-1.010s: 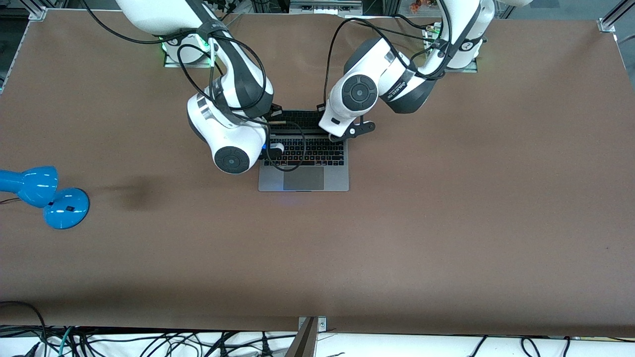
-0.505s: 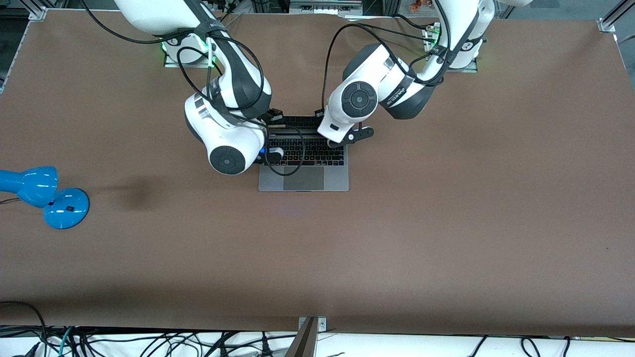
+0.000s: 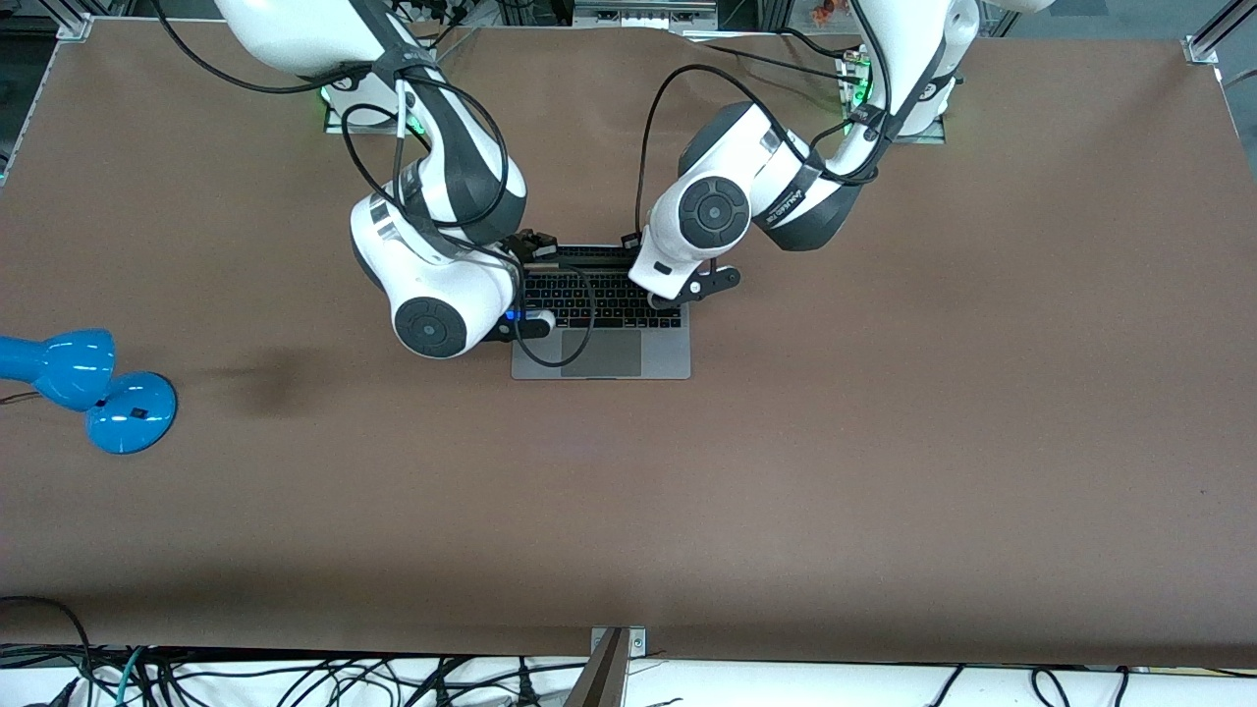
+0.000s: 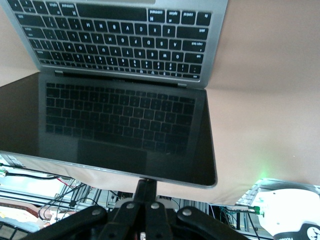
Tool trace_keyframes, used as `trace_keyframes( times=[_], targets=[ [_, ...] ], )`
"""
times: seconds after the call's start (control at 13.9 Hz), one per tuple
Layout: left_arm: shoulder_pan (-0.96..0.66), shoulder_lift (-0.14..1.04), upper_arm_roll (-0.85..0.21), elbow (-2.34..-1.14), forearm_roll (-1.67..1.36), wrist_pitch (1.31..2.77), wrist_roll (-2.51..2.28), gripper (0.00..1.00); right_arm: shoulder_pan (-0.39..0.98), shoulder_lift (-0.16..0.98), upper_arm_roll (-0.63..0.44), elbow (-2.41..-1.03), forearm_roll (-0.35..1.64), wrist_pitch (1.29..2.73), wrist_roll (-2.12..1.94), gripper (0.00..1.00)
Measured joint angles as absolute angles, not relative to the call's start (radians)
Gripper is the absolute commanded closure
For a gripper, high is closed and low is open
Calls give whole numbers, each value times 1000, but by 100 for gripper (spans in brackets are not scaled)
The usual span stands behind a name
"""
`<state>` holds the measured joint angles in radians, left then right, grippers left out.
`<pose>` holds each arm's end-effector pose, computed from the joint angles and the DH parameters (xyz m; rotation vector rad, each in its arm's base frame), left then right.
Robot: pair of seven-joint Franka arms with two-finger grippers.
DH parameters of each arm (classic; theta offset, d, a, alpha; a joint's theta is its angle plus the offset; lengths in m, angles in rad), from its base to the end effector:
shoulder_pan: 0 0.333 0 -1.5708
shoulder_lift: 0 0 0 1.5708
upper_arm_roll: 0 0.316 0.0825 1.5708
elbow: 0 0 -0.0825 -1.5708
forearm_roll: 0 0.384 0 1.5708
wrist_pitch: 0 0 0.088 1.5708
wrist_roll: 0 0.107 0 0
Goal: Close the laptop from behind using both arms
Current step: 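Push the lid toward the keyboard with both grippers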
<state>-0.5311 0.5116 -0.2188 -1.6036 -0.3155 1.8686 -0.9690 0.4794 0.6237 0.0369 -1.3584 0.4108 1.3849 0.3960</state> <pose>0.4782 -0.4543 0.3271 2.9327 0.5397 -0.6918 0.5466 0.3608 0.3360 -2.8154 -0.0999 1.0624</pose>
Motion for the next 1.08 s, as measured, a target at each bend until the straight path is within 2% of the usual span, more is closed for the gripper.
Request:
trace_keyframes(
  times=[1.08],
  targets=[
    [-531,656,-199,-1526,-309,1952,-949,100,458,667,18,-1321,410,1504,363,97]
  ],
)
